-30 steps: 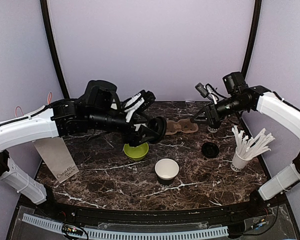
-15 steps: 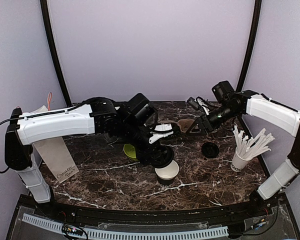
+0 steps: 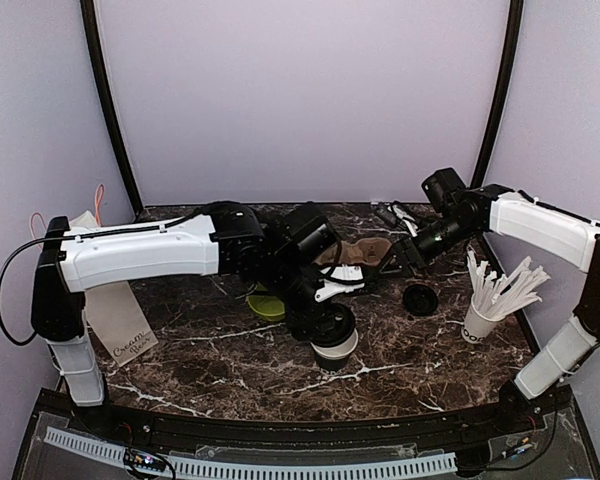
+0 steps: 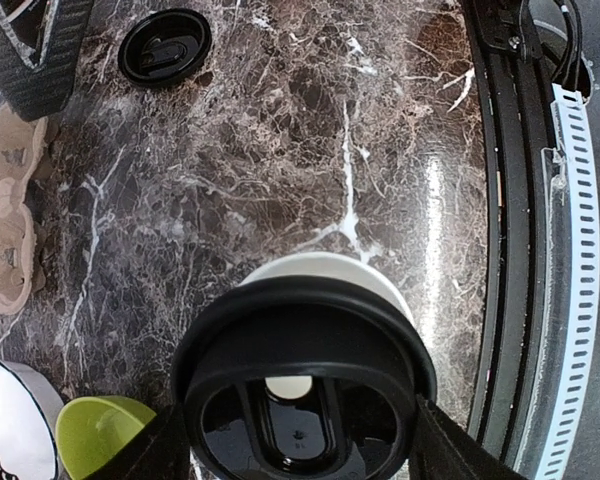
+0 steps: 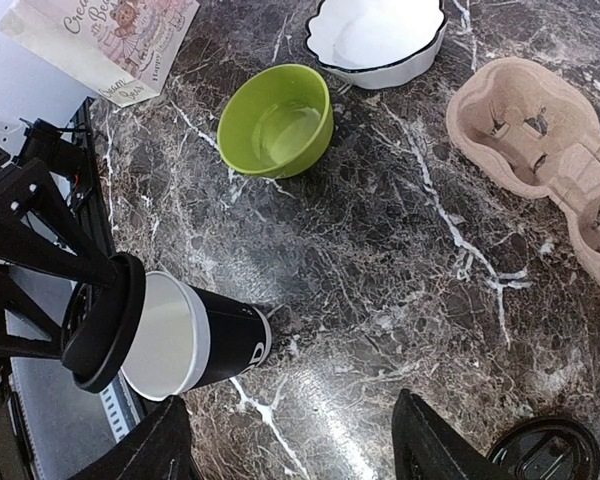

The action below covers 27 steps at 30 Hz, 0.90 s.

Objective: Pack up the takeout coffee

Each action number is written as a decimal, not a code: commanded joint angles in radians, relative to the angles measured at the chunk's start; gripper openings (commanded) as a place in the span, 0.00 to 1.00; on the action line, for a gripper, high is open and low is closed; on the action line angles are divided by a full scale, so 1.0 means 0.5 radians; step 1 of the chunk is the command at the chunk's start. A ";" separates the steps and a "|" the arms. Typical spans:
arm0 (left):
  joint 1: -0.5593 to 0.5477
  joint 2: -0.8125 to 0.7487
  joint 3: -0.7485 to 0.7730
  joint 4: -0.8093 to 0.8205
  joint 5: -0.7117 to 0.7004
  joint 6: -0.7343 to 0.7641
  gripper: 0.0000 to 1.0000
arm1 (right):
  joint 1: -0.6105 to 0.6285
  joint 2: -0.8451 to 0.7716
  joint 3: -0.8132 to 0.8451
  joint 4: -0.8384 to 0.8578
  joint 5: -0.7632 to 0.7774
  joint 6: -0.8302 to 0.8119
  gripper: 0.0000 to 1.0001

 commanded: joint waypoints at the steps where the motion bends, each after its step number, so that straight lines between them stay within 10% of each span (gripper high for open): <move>1: -0.010 0.026 0.084 -0.087 -0.041 0.047 0.65 | 0.005 0.007 -0.041 -0.003 -0.025 -0.023 0.70; 27: -0.010 0.202 0.234 -0.214 -0.001 0.091 0.66 | 0.004 0.053 -0.030 -0.041 -0.049 -0.058 0.70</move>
